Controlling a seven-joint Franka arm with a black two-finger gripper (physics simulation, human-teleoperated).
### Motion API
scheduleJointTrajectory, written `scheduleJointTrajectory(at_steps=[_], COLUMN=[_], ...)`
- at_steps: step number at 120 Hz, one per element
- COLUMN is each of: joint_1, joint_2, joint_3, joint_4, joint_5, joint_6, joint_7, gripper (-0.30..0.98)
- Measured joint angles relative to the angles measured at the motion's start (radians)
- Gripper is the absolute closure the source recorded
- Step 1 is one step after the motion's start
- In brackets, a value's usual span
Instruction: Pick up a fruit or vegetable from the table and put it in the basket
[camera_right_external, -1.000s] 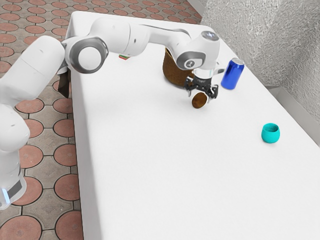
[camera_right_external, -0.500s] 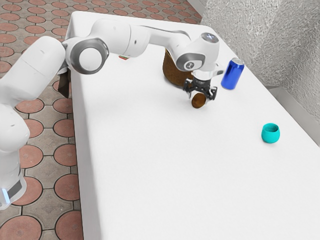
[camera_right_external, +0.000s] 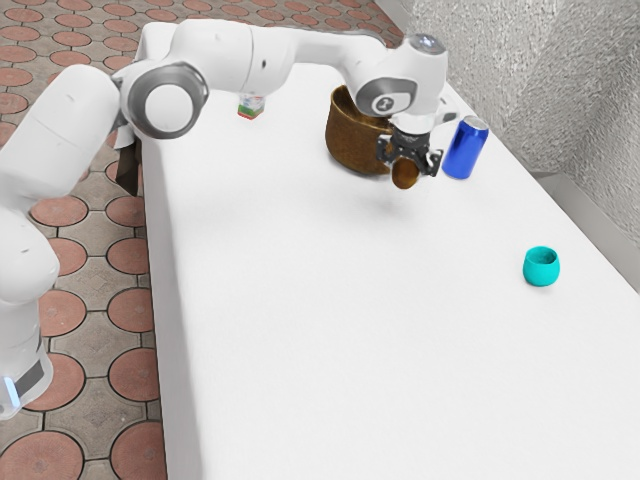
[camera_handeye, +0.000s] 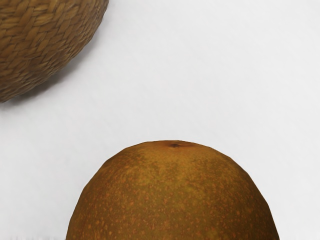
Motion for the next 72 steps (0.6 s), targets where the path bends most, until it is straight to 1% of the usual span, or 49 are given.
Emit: scheduleJointTrajectory(at_steps=[18, 31, 49, 72], joint_1=[0.012, 0.055, 0.119, 0.150], joint_2=[-0.073, -0.119, -0.132, -0.130], joint_3=[-0.012, -0.012, -0.013, -0.014], joint_4=[0.006, 0.009, 0.024, 0.083], joint_5=[-0.005, -0.027, -0.055, -0.067], joint_6=[-0.059, -0.099, -0.129, -0.108], joint_7=[0.002, 0.006, 0.013, 0.024], gripper=[0.42, 0.42, 0.42, 0.41])
